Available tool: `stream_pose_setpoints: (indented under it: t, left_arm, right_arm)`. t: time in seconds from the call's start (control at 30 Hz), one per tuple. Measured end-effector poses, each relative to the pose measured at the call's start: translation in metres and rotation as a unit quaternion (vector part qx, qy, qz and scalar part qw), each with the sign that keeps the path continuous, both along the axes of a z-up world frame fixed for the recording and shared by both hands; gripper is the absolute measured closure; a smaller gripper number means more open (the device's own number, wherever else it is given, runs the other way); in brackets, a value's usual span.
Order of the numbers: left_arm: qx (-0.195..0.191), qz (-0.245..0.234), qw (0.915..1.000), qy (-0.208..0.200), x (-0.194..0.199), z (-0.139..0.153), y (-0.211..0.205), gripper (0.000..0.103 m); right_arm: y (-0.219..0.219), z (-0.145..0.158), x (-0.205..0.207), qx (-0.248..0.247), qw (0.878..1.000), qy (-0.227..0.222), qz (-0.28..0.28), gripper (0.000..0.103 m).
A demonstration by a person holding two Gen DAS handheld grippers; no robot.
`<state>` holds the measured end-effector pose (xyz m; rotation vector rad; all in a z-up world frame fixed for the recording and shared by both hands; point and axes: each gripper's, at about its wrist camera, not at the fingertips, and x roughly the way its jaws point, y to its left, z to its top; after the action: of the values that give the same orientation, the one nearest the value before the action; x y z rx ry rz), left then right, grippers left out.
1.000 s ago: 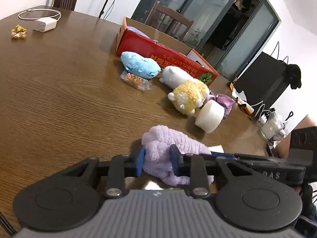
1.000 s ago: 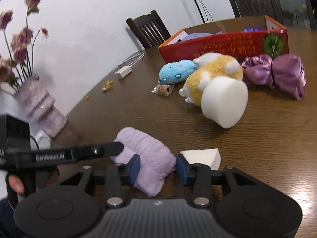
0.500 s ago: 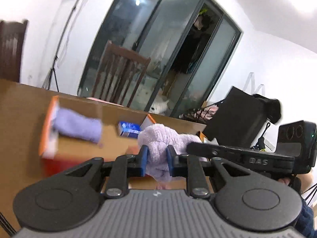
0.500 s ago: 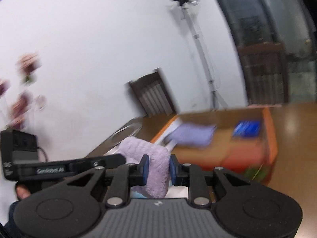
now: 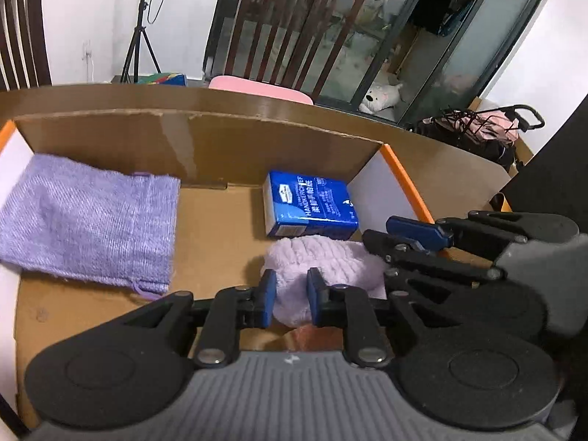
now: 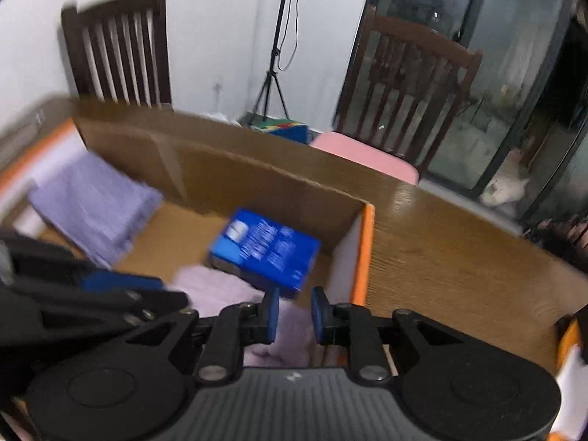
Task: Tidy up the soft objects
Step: 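Lift the lilac towel roll into the box and open the left gripper, then move the left gripper to the yellow-white plush lamb and grasp it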
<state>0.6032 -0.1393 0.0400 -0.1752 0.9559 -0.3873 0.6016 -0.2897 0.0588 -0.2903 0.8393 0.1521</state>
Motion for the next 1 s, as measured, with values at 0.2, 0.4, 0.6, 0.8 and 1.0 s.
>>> stream_pose_setpoints:
  t: [0.2,0.4,0.6,0.8,1.0]
  left_arm:
    - [-0.02,0.012,0.9996,0.013,-0.001,0.006,0.021,0.05]
    - [0.018,-0.012,0.9983,-0.055,-0.033,0.058,0.042,0.031]
    - [0.064,-0.02,0.9876,-0.142,-0.102,0.107,0.072,0.029]
    - [0.088,0.0,0.968,-0.235,-0.201,0.137,0.112,0.018]
    - [0.075,-0.029,0.9432,-0.323,-0.309,0.119,0.142,0.002]
  right_arm:
    - [0.009,-0.007,-0.009,-0.035,0.999,-0.025,0.012,0.085]
    - [-0.003,0.039,-0.026,0.0,0.999,-0.049,0.001,0.074]
    - [-0.014,0.108,-0.087,0.025,0.995,-0.098,0.007,0.062]
    - [-0.015,0.148,-0.187,0.036,0.985,-0.164,0.025,0.043]
    - [-0.012,0.136,-0.294,0.094,0.969,-0.217,0.075,0.028]
